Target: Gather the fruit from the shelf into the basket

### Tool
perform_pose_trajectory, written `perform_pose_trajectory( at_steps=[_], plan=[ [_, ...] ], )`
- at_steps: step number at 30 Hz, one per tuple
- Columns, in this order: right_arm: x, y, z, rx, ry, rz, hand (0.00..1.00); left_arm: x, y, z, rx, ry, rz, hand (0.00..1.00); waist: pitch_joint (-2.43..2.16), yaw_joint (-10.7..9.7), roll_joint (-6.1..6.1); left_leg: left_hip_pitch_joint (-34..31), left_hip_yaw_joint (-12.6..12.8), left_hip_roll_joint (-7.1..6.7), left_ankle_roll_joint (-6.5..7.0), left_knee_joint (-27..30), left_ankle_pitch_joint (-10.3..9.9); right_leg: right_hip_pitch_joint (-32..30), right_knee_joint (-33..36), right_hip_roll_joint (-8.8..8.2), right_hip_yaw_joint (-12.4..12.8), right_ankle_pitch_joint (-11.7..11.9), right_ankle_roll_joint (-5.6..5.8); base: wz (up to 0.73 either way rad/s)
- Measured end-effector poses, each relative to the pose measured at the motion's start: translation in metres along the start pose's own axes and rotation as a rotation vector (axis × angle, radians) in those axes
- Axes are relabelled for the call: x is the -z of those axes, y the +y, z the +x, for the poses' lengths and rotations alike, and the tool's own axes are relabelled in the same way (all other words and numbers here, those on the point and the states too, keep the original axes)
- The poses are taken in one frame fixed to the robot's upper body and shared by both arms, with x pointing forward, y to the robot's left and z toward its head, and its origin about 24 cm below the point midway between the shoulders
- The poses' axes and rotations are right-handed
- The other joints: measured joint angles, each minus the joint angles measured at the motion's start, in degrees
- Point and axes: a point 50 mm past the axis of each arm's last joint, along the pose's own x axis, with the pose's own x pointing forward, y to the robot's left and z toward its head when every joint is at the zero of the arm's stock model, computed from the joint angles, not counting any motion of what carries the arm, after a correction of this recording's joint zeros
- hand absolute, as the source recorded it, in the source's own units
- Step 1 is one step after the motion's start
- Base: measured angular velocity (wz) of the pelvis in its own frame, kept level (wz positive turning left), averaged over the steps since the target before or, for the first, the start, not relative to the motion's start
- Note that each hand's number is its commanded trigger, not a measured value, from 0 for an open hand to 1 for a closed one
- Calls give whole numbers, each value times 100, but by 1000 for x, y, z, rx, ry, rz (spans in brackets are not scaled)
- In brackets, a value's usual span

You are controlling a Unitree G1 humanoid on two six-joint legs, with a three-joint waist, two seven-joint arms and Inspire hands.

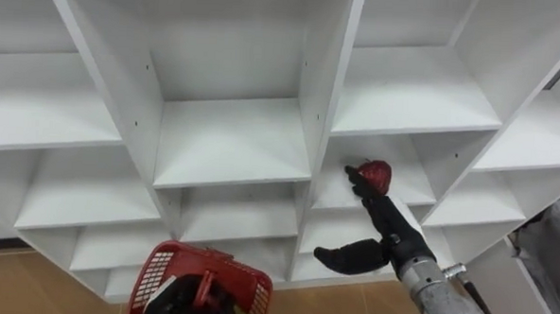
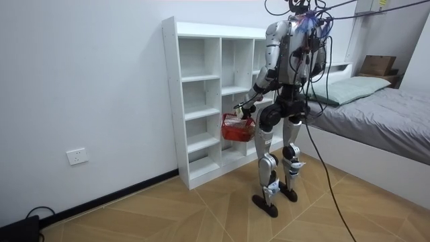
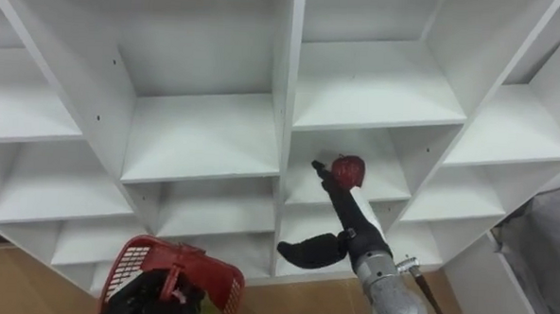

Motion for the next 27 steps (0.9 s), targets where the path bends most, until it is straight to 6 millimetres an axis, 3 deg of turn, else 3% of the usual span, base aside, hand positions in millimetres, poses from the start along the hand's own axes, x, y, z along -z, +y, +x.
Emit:
perform_pose_trajectory(
  at_steps=[9,17,20,27],
  plan=[
    [1,-4,-1,44,1,0,0,3,5,-3,-27,11,8,100,-8,-24,6,42,-2,9,0,17,0,51,5,8,10,1,-2,0],
    [1,-14,-2,113,4,6,0,14,5,-9,-33,41,3,100,-37,-168,2,99,-96,-4,-3,18,-2,177,-86,-9,-95,-3,1,6],
    [5,-21,-5,150,17,-8,0,19,4,-11,-20,58,27,100,-72,-170,-15,98,-107,-3,-3,17,-3,186,-86,-11,-118,-4,0,0],
    [7,-24,-8,182,25,-5,0,21,3,-12,-18,65,24,100,-76,-183,-23,99,-102,-4,-3,13,-3,186,-85,-8,-111,-4,0,0]
  ],
)
